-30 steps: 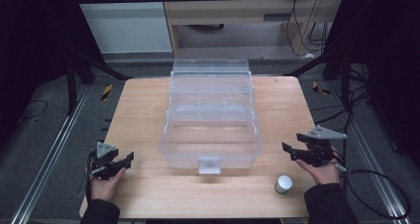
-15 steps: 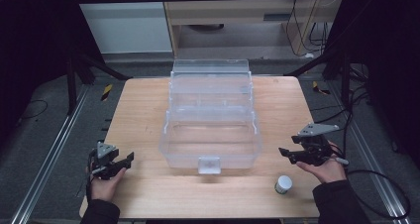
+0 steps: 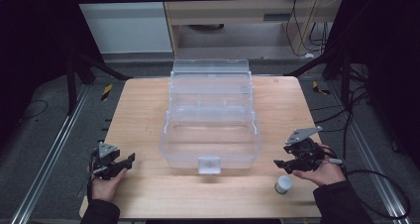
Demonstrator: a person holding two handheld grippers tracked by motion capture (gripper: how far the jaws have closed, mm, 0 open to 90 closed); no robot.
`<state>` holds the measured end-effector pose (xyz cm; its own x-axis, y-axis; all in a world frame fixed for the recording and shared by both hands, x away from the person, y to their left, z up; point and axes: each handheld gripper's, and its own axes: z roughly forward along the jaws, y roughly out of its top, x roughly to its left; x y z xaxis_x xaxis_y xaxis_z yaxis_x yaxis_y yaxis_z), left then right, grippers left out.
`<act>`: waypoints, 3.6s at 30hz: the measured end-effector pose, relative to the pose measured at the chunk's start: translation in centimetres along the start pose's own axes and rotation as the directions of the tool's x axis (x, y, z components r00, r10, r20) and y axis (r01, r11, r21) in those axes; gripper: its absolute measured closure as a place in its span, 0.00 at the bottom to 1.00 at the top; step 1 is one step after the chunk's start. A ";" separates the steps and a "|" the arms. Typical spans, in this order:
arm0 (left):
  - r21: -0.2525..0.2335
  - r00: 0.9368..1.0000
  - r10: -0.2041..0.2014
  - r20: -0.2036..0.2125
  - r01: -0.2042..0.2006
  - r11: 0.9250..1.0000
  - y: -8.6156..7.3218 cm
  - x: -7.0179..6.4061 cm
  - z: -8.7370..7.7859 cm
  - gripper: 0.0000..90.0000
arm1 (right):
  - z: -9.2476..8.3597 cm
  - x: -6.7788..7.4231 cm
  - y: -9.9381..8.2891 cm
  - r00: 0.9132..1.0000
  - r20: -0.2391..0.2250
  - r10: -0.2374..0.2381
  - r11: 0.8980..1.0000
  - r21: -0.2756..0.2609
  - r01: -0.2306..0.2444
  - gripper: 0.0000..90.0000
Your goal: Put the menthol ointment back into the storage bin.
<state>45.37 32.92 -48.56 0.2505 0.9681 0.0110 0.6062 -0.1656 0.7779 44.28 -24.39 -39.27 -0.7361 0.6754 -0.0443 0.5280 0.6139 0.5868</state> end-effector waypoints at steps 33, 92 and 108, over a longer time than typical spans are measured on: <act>0.006 1.000 0.010 0.005 -0.010 1.000 0.0 -0.1 0.1 0.41 | 1.3 2.3 -1.4 0.982 -0.122 -0.144 0.948 0.267 0.172 0.41; 0.006 1.000 0.011 0.002 -0.011 1.000 0.0 -0.1 0.0 0.42 | 0.0 0.8 1.8 0.987 -0.111 -0.114 0.953 0.269 0.140 0.56; 0.009 1.000 0.011 0.005 -0.011 1.000 0.0 0.0 0.1 0.42 | -2.6 0.1 4.9 0.989 -0.086 -0.123 0.966 0.219 0.139 0.56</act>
<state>45.42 32.86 -48.62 0.2614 0.9651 0.0164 0.6098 -0.1783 0.7722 45.70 -22.38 -34.31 -0.8290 0.5573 -0.0460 0.5004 0.7760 0.3839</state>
